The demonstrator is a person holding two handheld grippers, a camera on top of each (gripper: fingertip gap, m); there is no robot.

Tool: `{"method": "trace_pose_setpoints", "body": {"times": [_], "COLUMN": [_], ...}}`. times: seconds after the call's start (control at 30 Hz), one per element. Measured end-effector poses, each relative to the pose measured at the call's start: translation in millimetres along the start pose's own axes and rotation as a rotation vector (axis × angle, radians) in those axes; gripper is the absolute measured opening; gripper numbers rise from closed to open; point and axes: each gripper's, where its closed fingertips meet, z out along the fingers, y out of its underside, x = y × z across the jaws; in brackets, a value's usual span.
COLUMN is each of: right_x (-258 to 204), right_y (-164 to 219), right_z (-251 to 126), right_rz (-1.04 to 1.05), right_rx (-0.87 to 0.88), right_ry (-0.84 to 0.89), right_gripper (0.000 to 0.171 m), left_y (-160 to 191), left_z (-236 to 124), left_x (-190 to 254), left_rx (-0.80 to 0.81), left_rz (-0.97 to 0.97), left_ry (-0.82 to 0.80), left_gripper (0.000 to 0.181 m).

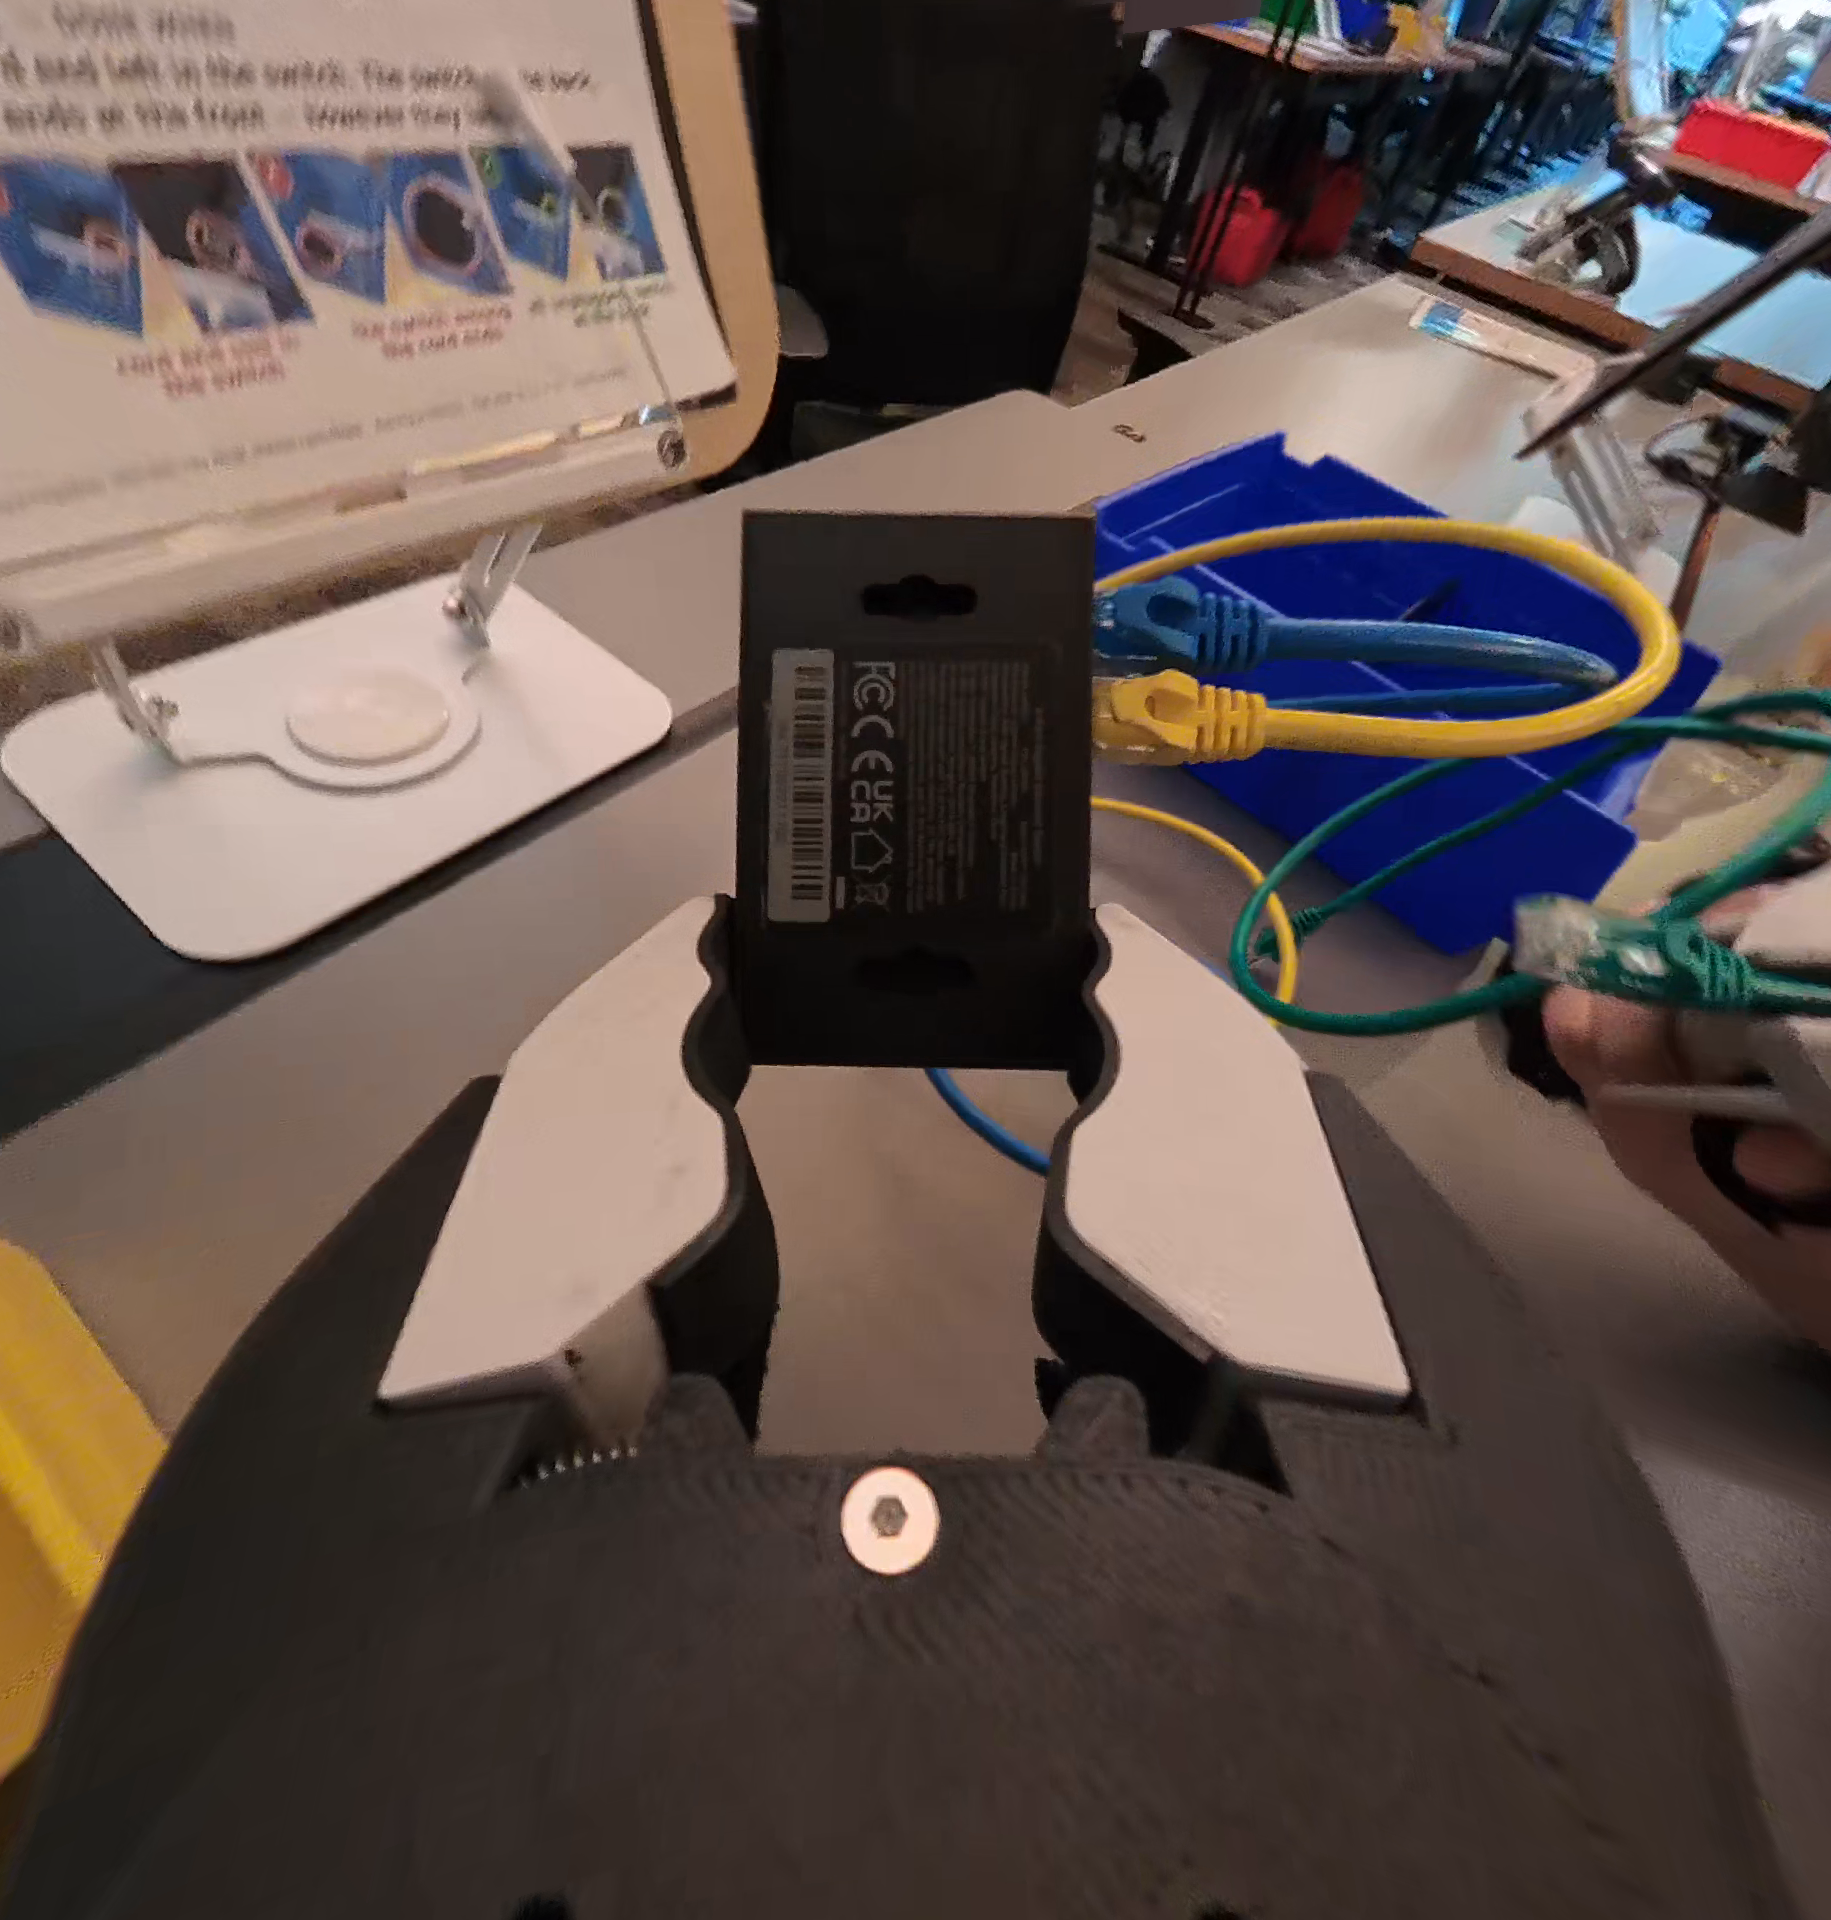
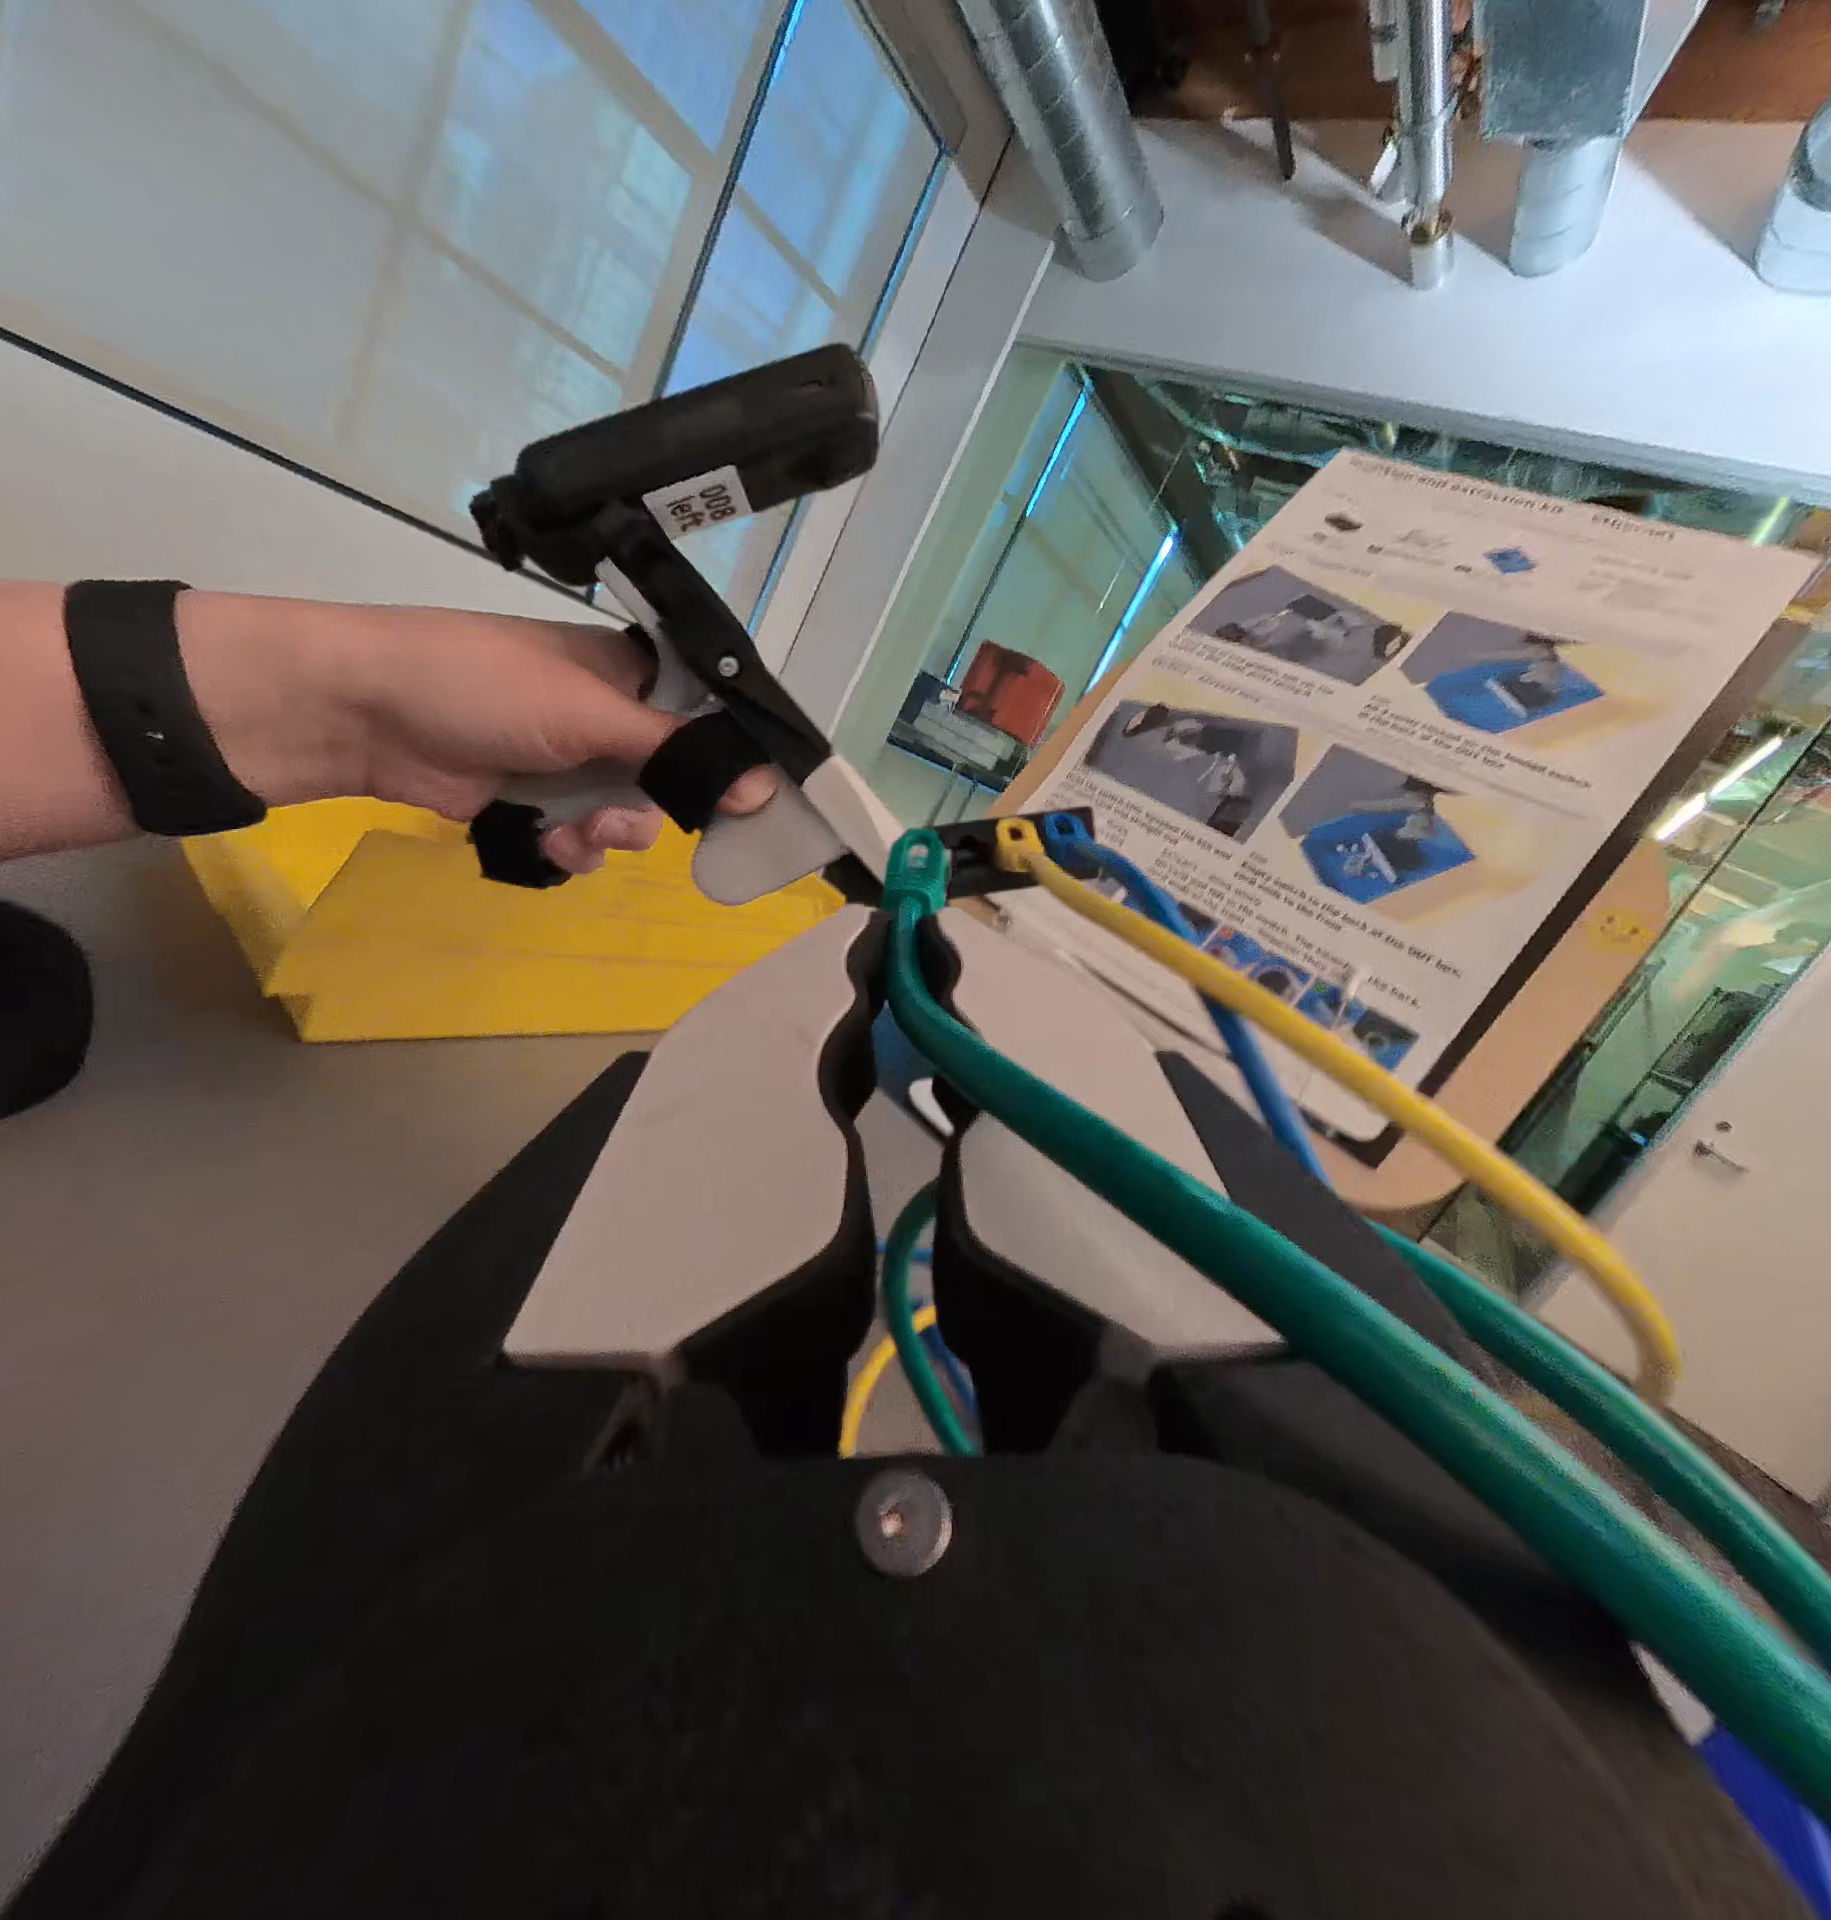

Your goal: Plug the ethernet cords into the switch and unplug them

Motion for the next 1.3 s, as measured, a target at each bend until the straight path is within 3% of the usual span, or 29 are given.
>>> {"method": "trace_pose_setpoints", "body": {"times": [0.47, 1.3], "right_x": [12, 21], "right_y": [-19, -32], "right_z": [62, 60], "right_rz": [-0.278, -0.217], "right_rx": [0.029, 0.072], "right_ry": [-0.048, 0.012], "right_gripper": [0.006, 0.006], "left_y": [-34, -51], "left_z": [-33, -40], "left_x": [7, 28], "left_rx": [0.102, 0.199], "left_rz": [0.024, 0.13], "left_ry": [0.007, -0.019], "left_gripper": [0.059, 0.06]}}
